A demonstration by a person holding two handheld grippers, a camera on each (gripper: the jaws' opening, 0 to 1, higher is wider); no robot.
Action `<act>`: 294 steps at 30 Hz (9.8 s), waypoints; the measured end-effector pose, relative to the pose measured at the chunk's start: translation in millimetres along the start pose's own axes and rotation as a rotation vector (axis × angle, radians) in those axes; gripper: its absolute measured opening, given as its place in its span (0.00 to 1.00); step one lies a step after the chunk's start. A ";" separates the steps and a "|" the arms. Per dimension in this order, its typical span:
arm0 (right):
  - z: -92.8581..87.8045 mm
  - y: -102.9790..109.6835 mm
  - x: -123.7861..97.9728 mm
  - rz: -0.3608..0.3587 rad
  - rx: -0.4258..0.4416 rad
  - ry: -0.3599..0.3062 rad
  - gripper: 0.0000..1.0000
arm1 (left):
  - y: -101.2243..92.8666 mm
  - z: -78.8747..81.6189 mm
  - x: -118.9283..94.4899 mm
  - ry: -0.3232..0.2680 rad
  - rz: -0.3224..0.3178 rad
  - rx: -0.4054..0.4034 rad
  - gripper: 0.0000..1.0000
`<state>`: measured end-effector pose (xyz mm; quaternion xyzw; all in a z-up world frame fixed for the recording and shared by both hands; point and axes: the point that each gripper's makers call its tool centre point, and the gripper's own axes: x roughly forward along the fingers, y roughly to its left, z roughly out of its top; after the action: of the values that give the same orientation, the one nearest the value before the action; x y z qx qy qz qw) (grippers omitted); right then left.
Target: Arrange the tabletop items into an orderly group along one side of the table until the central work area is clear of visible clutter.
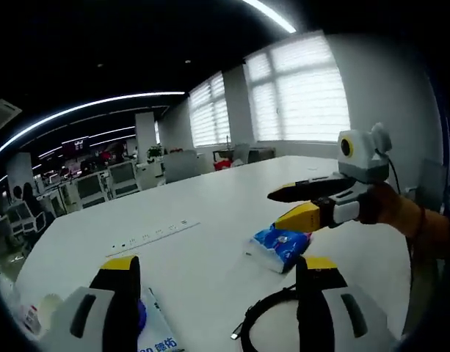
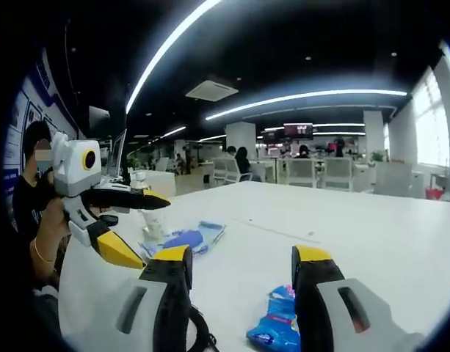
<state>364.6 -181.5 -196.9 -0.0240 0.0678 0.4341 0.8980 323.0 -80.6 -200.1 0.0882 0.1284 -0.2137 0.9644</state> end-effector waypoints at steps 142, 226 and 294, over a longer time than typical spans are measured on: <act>-34.0 64.0 217.8 0.124 0.015 0.199 0.52 | 116.1 -141.1 -52.8 0.020 0.195 -0.867 0.55; -83.0 32.4 223.3 -0.161 0.296 0.299 0.00 | 128.7 -151.2 -55.6 -0.020 0.186 -0.781 0.00; -87.2 5.9 159.2 -0.230 0.304 0.388 0.00 | 107.0 -137.6 -49.6 0.110 0.119 -0.675 0.02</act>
<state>448.9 -63.1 -305.8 0.0208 0.2996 0.3014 0.9049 297.2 65.3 -304.5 -0.2171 0.2385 -0.0975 0.9415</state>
